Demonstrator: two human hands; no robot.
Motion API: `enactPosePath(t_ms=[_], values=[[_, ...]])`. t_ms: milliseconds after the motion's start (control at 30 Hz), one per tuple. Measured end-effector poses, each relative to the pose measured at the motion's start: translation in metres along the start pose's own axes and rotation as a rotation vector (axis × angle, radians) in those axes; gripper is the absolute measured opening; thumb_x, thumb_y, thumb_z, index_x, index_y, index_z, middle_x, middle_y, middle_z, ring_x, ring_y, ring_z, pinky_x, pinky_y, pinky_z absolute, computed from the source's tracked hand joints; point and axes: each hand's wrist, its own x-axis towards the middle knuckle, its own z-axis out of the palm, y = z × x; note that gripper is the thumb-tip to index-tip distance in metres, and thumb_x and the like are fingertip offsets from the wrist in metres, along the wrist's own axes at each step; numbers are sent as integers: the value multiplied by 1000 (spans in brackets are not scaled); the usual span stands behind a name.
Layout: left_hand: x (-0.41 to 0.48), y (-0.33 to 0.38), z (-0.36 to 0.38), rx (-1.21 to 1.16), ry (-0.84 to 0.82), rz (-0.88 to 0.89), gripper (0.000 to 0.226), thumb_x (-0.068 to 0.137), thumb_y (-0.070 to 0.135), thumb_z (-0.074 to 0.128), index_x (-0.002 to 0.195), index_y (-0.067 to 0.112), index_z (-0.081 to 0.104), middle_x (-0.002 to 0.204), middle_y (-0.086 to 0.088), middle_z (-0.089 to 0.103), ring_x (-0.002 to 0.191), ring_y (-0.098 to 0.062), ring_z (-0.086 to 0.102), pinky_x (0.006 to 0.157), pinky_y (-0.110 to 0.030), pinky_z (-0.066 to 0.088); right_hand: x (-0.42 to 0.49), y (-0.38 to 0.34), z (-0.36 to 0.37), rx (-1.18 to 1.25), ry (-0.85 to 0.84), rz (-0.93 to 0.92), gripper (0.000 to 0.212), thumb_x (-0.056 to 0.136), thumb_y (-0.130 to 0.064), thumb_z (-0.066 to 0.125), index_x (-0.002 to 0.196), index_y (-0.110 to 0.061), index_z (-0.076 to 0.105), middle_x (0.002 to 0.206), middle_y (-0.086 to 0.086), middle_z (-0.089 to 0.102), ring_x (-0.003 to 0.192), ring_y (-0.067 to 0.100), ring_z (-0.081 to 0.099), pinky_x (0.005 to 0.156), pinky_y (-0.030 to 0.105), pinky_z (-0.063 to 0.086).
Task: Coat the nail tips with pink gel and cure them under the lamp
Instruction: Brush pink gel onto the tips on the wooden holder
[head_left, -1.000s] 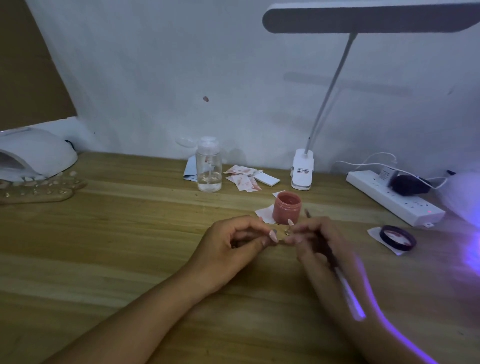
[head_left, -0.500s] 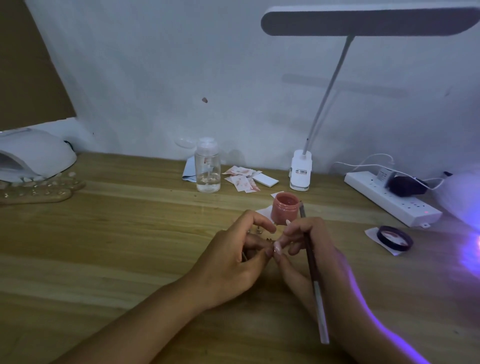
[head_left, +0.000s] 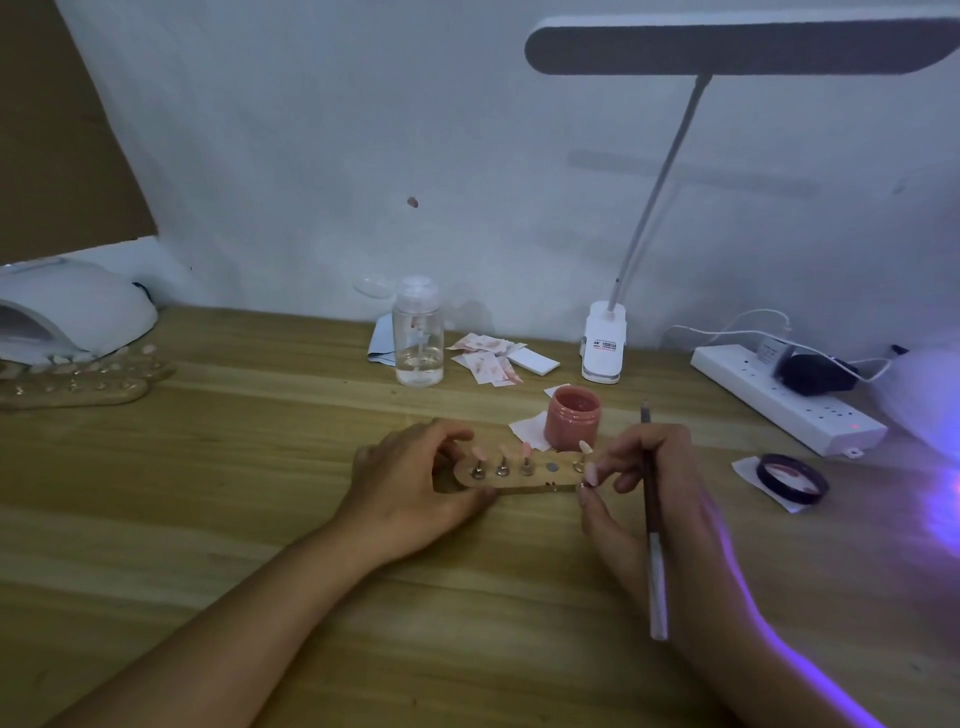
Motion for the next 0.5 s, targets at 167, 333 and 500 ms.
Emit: enactPosePath(t_ms=[167, 333, 500], values=[[-2, -1, -1, -81, -29, 137, 39, 72, 39, 82, 108, 41, 67, 100, 18, 55, 96, 1, 55, 98, -41, 44, 0, 3, 8, 65, -10, 126, 33, 76, -2, 74, 85, -27, 55, 85, -9, 59, 81, 13, 59, 76, 47, 51], [-5, 0, 0, -87, 14, 286, 42, 70, 32, 81, 109, 38, 66, 100, 19, 52, 93, 0, 55, 84, -28, 47, 2, -4, 1, -86, -52, 36, 33, 73, -6, 75, 90, -23, 52, 82, -16, 55, 80, 12, 60, 73, 48, 53], [-8, 4, 2, -52, 32, 350, 40, 67, 41, 73, 105, 39, 64, 100, 20, 52, 93, -2, 55, 86, -35, 49, 0, -8, -3, -195, -128, -33, 37, 74, -15, 75, 100, -21, 49, 86, -21, 52, 86, 7, 54, 76, 44, 52]])
